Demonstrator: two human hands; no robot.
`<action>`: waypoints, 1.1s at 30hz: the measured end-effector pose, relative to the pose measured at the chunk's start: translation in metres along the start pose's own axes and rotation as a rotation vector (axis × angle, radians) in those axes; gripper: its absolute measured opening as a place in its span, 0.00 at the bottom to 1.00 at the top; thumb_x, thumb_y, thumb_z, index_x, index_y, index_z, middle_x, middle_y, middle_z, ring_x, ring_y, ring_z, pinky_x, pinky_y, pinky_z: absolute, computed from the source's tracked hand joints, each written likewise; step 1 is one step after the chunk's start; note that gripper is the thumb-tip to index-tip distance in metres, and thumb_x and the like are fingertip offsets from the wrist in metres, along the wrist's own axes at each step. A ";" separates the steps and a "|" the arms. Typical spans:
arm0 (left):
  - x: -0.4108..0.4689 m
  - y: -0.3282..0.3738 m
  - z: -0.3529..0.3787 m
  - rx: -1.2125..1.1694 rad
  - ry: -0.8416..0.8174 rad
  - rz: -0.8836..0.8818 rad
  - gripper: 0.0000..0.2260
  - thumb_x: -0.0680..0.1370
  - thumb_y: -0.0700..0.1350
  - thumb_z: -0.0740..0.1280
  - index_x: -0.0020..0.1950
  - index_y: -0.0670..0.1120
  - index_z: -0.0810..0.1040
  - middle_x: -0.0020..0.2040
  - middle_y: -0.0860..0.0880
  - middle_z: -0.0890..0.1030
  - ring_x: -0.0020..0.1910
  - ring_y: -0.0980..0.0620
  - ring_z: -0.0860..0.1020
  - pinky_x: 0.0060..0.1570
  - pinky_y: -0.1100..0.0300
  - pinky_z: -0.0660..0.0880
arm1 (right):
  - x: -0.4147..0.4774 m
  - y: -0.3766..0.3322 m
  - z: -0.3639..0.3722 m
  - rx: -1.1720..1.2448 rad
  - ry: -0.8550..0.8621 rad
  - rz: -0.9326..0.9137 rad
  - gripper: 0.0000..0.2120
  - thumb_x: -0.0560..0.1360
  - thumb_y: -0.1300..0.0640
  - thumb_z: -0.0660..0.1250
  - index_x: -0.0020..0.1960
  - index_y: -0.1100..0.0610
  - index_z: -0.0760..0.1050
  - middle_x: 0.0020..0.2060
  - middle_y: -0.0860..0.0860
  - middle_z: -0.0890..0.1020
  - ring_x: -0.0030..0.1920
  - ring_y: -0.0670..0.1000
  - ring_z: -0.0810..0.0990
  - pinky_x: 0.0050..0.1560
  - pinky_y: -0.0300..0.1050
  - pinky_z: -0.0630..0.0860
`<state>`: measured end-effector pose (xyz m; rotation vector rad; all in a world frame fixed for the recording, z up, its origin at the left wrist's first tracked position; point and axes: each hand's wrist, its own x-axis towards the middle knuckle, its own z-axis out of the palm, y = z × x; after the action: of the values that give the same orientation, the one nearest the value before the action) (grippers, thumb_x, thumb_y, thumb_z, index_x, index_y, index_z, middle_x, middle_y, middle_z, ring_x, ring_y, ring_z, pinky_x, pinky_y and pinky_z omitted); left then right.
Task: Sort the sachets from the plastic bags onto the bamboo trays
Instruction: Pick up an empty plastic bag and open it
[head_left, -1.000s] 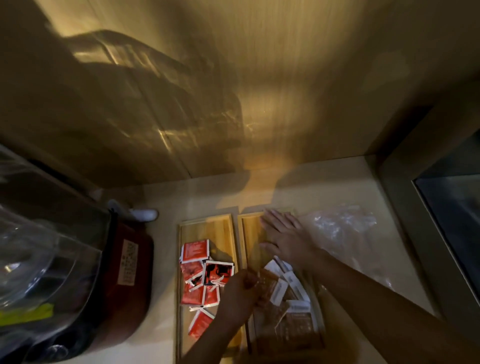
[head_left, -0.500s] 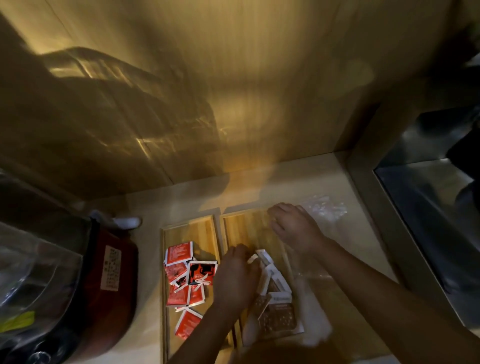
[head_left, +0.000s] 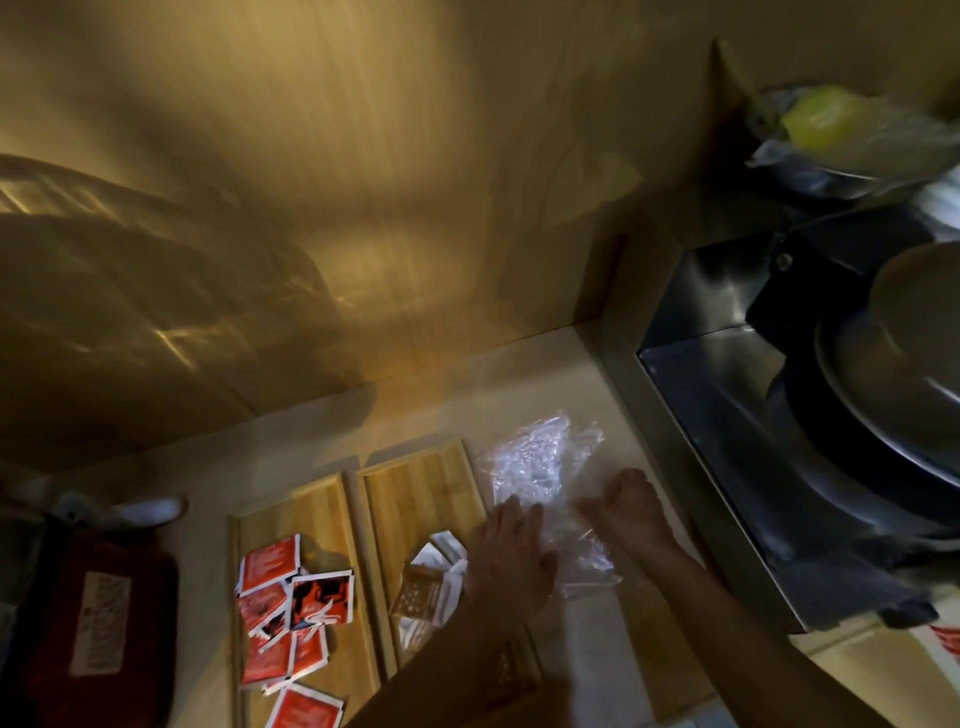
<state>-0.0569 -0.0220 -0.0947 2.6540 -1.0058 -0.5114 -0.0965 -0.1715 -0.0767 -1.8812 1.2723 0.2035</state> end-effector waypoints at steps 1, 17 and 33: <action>0.001 0.001 0.004 0.020 -0.019 0.003 0.25 0.64 0.57 0.56 0.56 0.49 0.76 0.51 0.45 0.85 0.47 0.46 0.84 0.43 0.53 0.82 | 0.002 0.005 0.000 0.056 -0.005 0.011 0.36 0.53 0.42 0.72 0.55 0.56 0.67 0.50 0.55 0.79 0.49 0.58 0.80 0.49 0.57 0.79; 0.000 0.013 -0.050 -1.198 0.274 -0.550 0.18 0.73 0.44 0.70 0.59 0.47 0.66 0.52 0.48 0.77 0.48 0.51 0.79 0.41 0.66 0.76 | -0.013 -0.014 -0.046 0.638 -0.561 -0.263 0.07 0.67 0.70 0.67 0.34 0.62 0.71 0.28 0.58 0.76 0.24 0.49 0.74 0.26 0.36 0.71; -0.028 -0.009 -0.106 -1.378 0.207 -0.431 0.11 0.70 0.46 0.73 0.48 0.40 0.83 0.46 0.42 0.86 0.44 0.45 0.85 0.45 0.52 0.81 | -0.034 -0.052 -0.040 0.671 -0.601 -0.441 0.09 0.71 0.62 0.68 0.44 0.70 0.78 0.36 0.62 0.84 0.35 0.59 0.80 0.39 0.49 0.77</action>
<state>-0.0272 0.0153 0.0045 1.5438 0.1009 -0.6493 -0.0814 -0.1693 -0.0049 -1.3159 0.4159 0.0777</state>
